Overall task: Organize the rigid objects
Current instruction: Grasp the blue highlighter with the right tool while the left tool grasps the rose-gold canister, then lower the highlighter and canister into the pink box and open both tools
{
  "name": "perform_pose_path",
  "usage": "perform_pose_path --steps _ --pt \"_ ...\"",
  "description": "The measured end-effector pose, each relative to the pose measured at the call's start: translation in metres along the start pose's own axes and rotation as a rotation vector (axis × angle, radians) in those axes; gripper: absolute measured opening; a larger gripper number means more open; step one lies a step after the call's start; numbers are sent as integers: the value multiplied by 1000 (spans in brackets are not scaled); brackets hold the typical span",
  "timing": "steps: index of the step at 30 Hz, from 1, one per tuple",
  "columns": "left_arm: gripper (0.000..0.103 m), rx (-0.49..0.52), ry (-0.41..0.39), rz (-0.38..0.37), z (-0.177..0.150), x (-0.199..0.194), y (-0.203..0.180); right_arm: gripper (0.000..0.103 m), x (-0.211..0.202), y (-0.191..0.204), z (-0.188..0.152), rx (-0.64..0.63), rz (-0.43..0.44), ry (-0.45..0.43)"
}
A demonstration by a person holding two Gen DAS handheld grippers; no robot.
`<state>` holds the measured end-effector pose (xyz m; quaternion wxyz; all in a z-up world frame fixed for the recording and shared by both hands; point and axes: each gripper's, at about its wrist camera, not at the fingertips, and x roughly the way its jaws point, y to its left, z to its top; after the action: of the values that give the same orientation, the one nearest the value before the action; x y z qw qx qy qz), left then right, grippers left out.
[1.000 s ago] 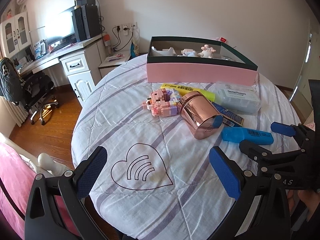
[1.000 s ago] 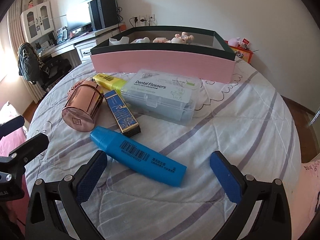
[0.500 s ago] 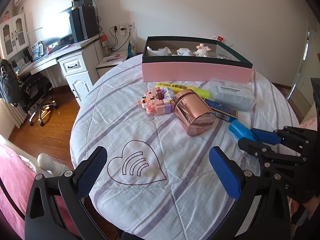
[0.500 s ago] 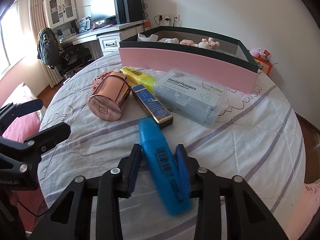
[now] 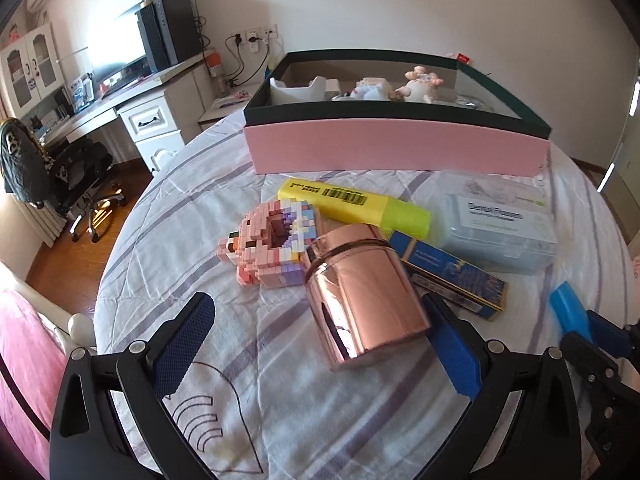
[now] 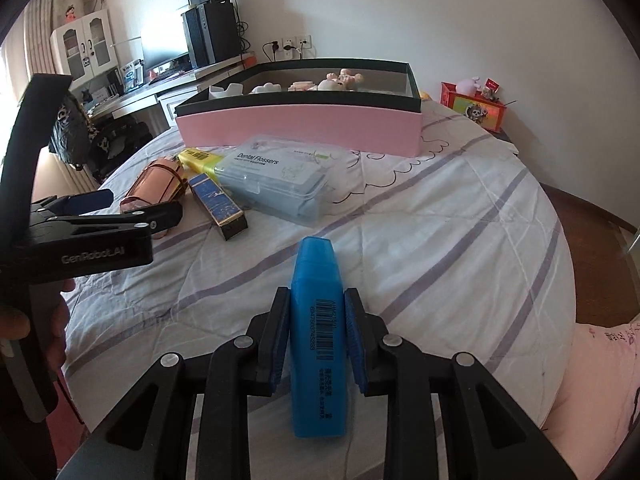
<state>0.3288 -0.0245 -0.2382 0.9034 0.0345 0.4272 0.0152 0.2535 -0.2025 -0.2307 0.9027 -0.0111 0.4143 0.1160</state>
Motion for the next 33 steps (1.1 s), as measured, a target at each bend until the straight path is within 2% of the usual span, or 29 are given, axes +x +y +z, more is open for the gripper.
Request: perform_pose_path --steps 1,2,3,4,5,6,13,20,23,33 --pt "100 -5 5 -8 1 5 1 27 2 -1 2 0 4 1" --pt "91 -12 19 -28 1 11 2 27 4 -2 4 2 8 1" --pt "87 -15 36 -60 0 15 3 27 6 -3 6 4 11 3" --pt "76 -16 22 -75 0 13 3 27 8 -4 8 5 13 0" --pt "54 -7 10 -90 0 11 1 27 10 -5 9 7 15 2" --pt "47 2 3 -96 0 9 0 27 11 -5 10 8 17 0" --pt "47 11 -54 -109 -12 -11 5 27 12 -5 11 22 24 -37" --pt "47 22 -141 -171 -12 -55 9 27 -15 -1 20 34 34 -120" --pt "47 46 -181 -194 0 -70 6 27 -28 6 33 12 47 -163" --pt "47 105 -291 -167 62 -84 -4 26 -43 14 97 -48 59 -287"
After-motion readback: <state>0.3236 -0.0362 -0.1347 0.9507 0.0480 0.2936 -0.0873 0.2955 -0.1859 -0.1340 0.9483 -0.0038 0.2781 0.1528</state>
